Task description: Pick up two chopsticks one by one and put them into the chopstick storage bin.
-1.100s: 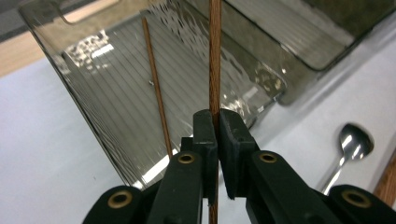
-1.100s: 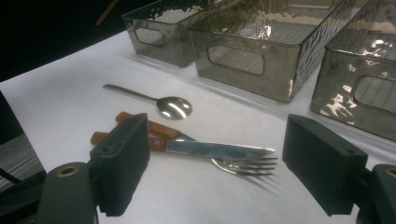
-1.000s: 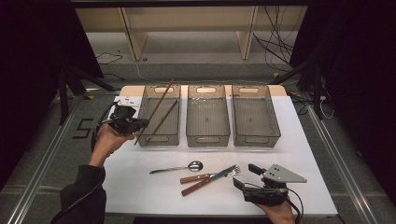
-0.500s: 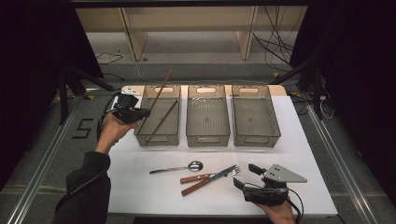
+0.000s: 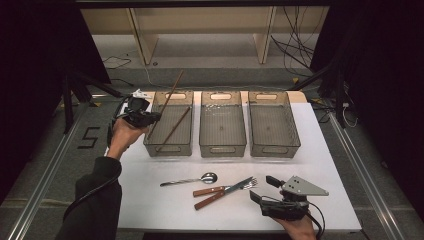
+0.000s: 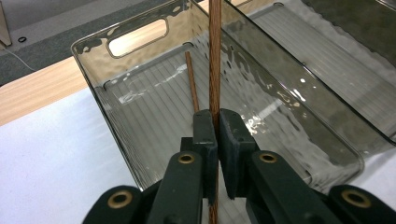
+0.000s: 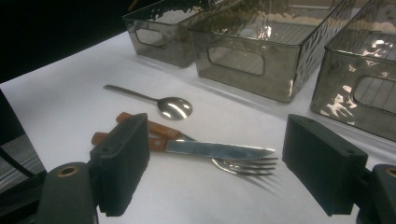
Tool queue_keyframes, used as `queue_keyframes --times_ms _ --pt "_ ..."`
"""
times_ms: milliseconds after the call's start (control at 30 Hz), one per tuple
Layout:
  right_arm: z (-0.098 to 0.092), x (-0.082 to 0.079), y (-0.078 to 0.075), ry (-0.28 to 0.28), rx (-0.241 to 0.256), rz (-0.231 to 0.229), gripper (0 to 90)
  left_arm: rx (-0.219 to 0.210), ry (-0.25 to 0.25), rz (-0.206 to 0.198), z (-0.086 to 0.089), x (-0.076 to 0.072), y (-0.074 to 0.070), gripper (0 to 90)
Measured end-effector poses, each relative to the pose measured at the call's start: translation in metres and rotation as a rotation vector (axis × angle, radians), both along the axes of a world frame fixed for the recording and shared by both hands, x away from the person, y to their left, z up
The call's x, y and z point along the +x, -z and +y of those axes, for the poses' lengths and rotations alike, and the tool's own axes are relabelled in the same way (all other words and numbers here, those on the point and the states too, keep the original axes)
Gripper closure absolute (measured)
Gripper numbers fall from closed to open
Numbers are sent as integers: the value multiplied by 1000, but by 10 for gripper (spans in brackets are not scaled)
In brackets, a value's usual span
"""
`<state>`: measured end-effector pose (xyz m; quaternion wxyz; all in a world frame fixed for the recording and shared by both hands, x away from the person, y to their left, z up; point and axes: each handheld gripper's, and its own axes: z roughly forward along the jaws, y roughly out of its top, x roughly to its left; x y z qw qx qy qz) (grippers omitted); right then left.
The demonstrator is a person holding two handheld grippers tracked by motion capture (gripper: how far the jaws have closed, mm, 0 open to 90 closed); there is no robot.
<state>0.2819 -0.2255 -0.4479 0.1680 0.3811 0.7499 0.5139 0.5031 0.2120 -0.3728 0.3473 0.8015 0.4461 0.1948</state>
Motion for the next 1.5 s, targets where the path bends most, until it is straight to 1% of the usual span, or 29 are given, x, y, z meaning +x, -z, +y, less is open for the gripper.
queue_keyframes --times_ms 100,233,433,567,700,767,900,1067,1267,1300,1367,1467,1500 --pt "0 0 0 0 0 0 238 -5 -8 2 -1 3 4 849" --pt "0 0 0 -2 0 0 238 5 -10 11 -2 6 10 849" --pt "0 0 0 -2 1 0 238 4 -29 33 -1 8 19 848" --pt "0 0 0 -2 0 0 238 12 -36 52 0 10 25 848" --pt "0 0 0 -1 0 0 238 19 -37 62 0 10 28 848" --pt "0 0 0 -1 0 1 238 23 -36 75 0 10 29 847" --pt "0 0 0 -2 0 0 238 27 -35 87 -1 9 33 846" --pt "0 0 0 -2 -1 0 238 29 -38 112 -1 10 37 844" --pt "0 0 0 -1 0 2 238 36 -53 140 -1 12 40 836" --pt "0 0 0 -1 0 2 238 34 -58 143 -1 12 39 831" --pt "0 0 0 -1 1 1 238 24 -66 136 -2 11 38 752" --pt "0 0 0 -2 1 2 238 20 -70 126 -2 9 33 730" --pt "0 0 0 -1 1 1 238 22 -72 127 -2 8 32 702"
